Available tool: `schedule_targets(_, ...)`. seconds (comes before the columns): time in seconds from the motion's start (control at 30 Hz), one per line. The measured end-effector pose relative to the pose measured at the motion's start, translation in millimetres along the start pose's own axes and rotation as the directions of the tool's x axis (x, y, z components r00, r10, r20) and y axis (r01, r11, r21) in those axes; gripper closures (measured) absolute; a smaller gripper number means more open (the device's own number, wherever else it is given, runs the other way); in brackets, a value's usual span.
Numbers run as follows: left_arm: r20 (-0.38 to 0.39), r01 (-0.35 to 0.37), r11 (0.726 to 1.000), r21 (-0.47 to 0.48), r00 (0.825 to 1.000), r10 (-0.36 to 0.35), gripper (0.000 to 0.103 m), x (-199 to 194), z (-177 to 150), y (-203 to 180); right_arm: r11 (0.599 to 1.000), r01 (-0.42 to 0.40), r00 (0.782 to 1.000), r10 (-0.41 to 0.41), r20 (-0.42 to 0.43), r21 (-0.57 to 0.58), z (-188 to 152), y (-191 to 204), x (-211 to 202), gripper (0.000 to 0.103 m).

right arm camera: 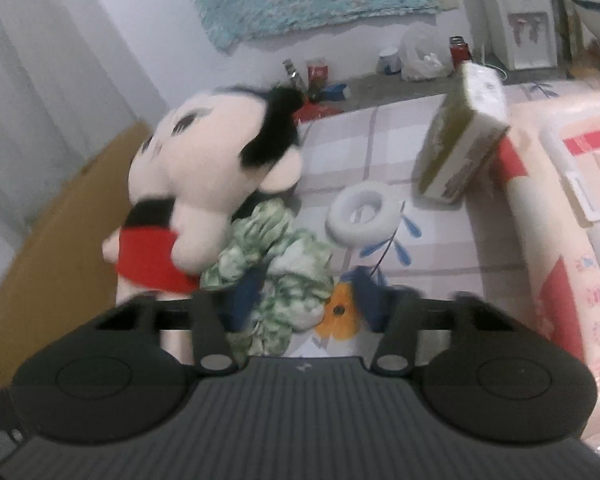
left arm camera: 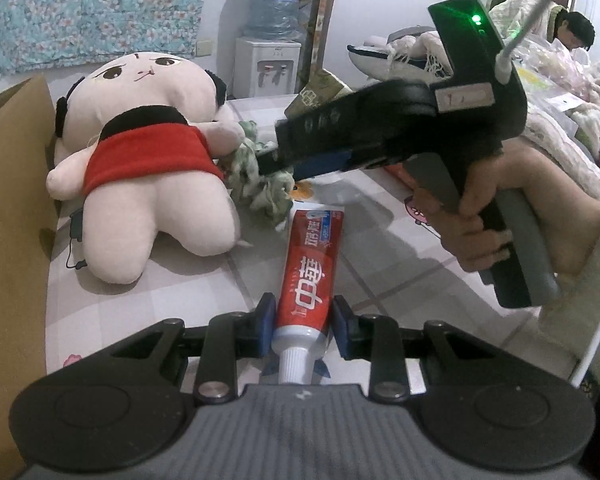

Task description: Organize soft objects

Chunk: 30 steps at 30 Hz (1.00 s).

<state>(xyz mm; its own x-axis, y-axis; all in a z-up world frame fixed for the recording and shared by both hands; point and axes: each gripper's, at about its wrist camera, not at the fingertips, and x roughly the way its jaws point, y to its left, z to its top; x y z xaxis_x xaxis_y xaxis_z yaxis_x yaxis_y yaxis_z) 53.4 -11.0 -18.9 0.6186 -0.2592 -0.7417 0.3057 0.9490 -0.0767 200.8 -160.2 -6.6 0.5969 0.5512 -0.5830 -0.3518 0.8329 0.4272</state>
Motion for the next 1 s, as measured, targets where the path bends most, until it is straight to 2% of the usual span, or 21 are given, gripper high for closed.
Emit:
schedule_targets(0.1, 0.002, -0.007, 1.0, 0.008, 1.0, 0.007, 0.072, 0.8, 0.2, -0.7, 1.0, -0.024, 0.999, 0.024, -0.029, -0.002, -3.3, 6.6, 3.2, 0.083)
schedule_targets(0.2, 0.006, -0.007, 1.0, 0.006, 1.0, 0.007, 0.072, 1.2, -0.6, -0.9, 0.999, 0.032, 0.999, -0.033, -0.025, -0.022, -6.7, 15.4, 1.2, 0.09)
schedule_targets(0.33, 0.011, -0.001, 1.0, 0.014, 1.0, 0.001, 0.068, 0.6, -2.6, -0.9, 0.995, 0.103, 0.994, -0.103, -0.024, -0.012, -9.3, 12.9, -10.2, 0.092)
schedule_targets(0.47, 0.011, 0.003, 1.0, 0.022, 1.0, -0.003, 0.061, -0.3, -3.5, -3.2, 0.99, 0.106, 0.994, -0.103, -0.035, 0.098, -16.3, -17.0, -35.2, 0.091)
schedule_targets(0.53, 0.01, 0.003, 1.0, 0.029, 1.0, -0.004, 0.06, 0.2, -3.4, -4.5, 0.987, 0.125, 0.992, -0.123, -0.031, 0.099, -18.5, -22.5, -47.3, 0.088)
schedule_targets(0.63, 0.014, 0.005, 0.999, 0.032, 1.0, -0.006, 0.059, 0.8, -3.0, -4.4, 0.99, 0.094, 0.996, -0.093, -0.015, 0.109, -17.6, -26.6, -55.0, 0.084)
schedule_targets(0.77, 0.032, -0.015, 1.0, 0.02, 0.999, 0.014, 0.05, 1.2, -4.0, -4.0, 0.991, 0.1, 0.995, -0.098, -0.032, 0.084, -15.5, -24.9, -48.1, 0.081)
schedule_targets(0.9, 0.034, -0.008, 1.0, 0.022, 0.999, 0.007, 0.048, 3.3, -2.7, -3.2, 0.995, 0.083, 0.996, -0.081, -0.034, 0.058, -19.0, -17.7, -41.6, 0.07)
schedule_targets(0.97, 0.035, -0.008, 1.0, 0.02, 0.999, 0.007, 0.046, 3.4, -2.3, -3.3, 0.997, 0.062, 0.998, -0.061, -0.033, 0.038, -17.3, -15.3, -39.0, 0.061)
schedule_targets(1.0, 0.037, -0.012, 1.0, 0.019, 0.999, 0.011, 0.044, 3.9, -1.9, -3.2, 0.998, 0.05, 0.998, -0.049, -0.033, 0.028, -16.6, -13.4, -37.5, 0.053)
